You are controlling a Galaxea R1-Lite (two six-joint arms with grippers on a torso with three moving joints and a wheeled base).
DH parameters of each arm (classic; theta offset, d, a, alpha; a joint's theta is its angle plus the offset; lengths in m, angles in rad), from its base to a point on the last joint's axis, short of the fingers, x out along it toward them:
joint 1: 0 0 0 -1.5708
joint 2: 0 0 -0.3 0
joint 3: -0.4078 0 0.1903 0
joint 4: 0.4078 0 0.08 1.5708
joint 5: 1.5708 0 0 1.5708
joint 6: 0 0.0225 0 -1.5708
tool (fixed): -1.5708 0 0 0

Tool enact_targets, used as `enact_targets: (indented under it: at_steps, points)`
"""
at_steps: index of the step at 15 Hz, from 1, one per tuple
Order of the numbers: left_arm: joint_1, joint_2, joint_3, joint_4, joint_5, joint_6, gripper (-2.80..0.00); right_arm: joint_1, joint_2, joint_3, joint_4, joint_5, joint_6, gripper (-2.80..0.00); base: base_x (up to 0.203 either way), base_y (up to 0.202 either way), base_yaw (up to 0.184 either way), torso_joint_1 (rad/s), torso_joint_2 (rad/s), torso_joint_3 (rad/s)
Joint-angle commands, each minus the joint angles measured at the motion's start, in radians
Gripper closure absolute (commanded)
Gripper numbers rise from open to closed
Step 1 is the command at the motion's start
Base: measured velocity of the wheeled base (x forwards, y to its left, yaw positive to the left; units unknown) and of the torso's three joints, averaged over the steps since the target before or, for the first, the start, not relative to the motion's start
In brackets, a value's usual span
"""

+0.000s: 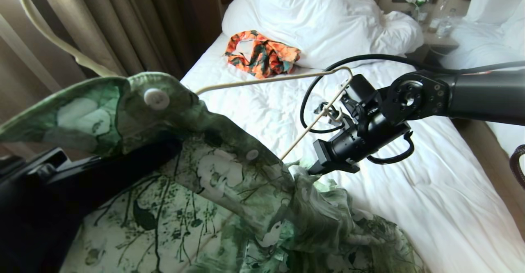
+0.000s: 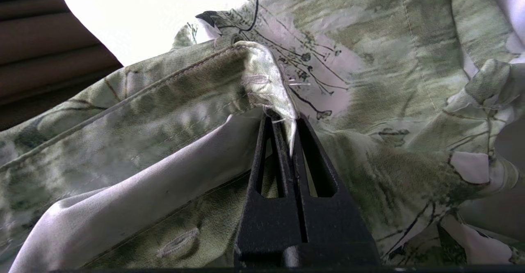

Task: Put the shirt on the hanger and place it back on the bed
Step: Hook the other side of the shirt onto the hanger

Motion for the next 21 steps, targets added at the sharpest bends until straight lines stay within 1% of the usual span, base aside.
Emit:
enact_targets:
  at_steps: [1, 3, 6, 9, 11, 12, 18, 21]
  points:
    - [0.016, -0.001, -0.018, -0.002, 0.002, 0.007, 0.0, 0.029, -0.027, -0.002, 0.004, 0.002, 0.002, 0.0, 0.0, 0.0, 0.0, 0.0, 0.0, 0.0]
    - [0.031, 0.002, -0.021, -0.005, 0.024, 0.019, 0.0, 0.054, -0.043, 0.005, 0.015, 0.0, 0.002, 0.0, 0.0, 0.0, 0.0, 0.0, 0.0, 0.0]
    - [0.05, -0.012, -0.037, -0.005, 0.03, 0.02, 0.0, 0.076, -0.067, 0.017, 0.019, -0.001, 0.002, 0.0, 0.0, 0.0, 0.0, 0.0, 0.0, 0.0]
    - [0.044, -0.028, -0.053, 0.046, 0.023, 0.02, 0.0, 0.069, -0.058, 0.015, 0.013, -0.009, 0.006, 0.0, 0.0, 0.0, 0.0, 0.0, 0.0, 0.0]
    - [-0.006, -0.04, -0.047, 0.079, 0.021, 0.017, 0.0, 0.063, -0.047, 0.009, 0.0, -0.005, 0.039, 0.0, 0.0, 0.0, 0.0, 0.0, 0.0, 0.0]
    - [-0.032, -0.047, -0.047, 0.084, 0.022, 0.017, 0.0, 0.057, -0.043, 0.006, -0.007, -0.006, 0.041, 0.0, 0.0, 0.0, 0.0, 0.0, 0.0, 0.0]
    - [-0.074, -0.061, -0.048, 0.11, 0.022, 0.017, 0.0, 0.041, -0.022, 0.0, -0.099, -0.005, 0.132, 0.0, 0.0, 0.0, 0.0, 0.0, 0.0, 0.0]
    - [-0.087, -0.081, -0.051, 0.111, 0.021, 0.018, 0.0, 0.043, 0.011, -0.016, -0.135, -0.005, 0.155, 0.0, 0.0, 0.0, 0.0, 0.0, 0.0, 0.0]
